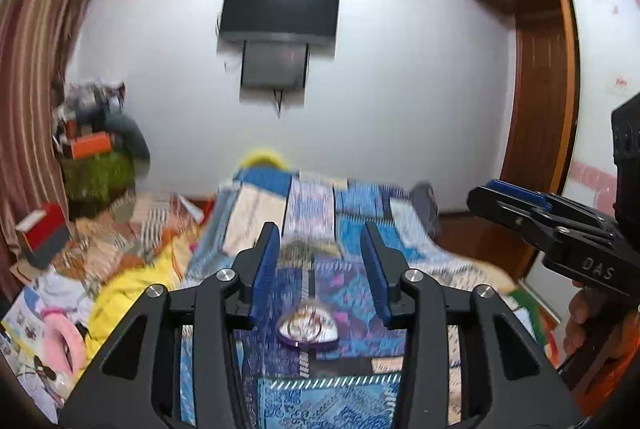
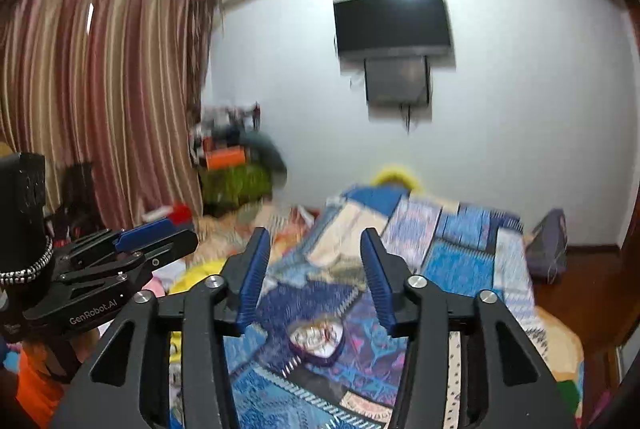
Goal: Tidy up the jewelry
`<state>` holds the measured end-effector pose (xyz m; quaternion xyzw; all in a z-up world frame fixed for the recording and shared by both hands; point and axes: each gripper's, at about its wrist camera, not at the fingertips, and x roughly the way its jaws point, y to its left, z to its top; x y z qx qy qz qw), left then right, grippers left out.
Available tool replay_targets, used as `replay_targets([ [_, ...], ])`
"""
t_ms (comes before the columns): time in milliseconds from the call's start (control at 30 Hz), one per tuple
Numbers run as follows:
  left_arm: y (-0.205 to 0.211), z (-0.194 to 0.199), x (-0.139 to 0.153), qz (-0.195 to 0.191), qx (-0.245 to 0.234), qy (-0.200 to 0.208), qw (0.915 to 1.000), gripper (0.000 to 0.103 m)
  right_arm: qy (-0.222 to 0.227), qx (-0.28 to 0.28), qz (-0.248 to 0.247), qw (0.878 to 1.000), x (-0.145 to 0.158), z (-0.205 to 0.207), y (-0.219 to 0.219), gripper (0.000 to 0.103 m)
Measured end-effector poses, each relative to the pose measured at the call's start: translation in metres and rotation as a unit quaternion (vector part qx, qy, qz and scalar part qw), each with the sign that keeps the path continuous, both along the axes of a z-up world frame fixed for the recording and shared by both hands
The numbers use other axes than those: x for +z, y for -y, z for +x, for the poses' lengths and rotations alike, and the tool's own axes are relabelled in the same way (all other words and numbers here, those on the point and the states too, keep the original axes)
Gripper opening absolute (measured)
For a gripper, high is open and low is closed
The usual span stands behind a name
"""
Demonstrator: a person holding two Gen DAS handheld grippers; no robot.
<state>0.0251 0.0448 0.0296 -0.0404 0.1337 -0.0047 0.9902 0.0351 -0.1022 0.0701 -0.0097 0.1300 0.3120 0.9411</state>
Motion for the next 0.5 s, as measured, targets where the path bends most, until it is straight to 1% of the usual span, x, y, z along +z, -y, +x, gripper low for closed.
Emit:
replay_targets([
  [67,0.005,-0.016,0.011,0.007,0.006,0.024,0.9997,0.047,0.022,-0.010,0.008,1.000,0.008,-0.016,0.003,0.049],
  [133,0.010,-0.032,0.018,0.016,0.016,0.046,0.9987,0.056,0.034,-0.020,0.011,0.999,0.012,-0.024,0.004,0.059],
  [200,0.013,-0.042,0.023,0.020,0.022,0.061,0.9977,0.062,0.042,-0.034,0.022,0.998,0.013,-0.031,0.006,0.078],
  [267,0.015,-0.050,0.026,0.022,0.027,0.069,0.9970,0.068,0.049,-0.044,0.030,0.997,0.013,-0.036,0.007,0.085],
  [300,0.015,-0.054,0.026,0.023,0.031,0.071,0.9967,0.077,0.051,-0.048,0.032,0.997,0.013,-0.038,0.007,0.087],
  [333,0.016,-0.057,0.027,0.024,0.036,0.074,0.9964,0.090,0.055,-0.053,0.032,0.997,0.013,-0.040,0.006,0.089],
  [400,0.016,-0.062,0.027,0.023,0.045,0.080,0.9955,0.101,0.063,-0.065,0.026,0.996,0.013,-0.044,0.005,0.098],
  [467,0.016,-0.066,0.027,0.021,0.046,0.082,0.9954,0.101,0.072,-0.075,0.021,0.994,0.013,-0.049,0.003,0.102],
  [500,0.016,-0.069,0.027,0.021,0.046,0.080,0.9955,0.101,0.074,-0.076,0.021,0.994,0.013,-0.049,0.003,0.102],
])
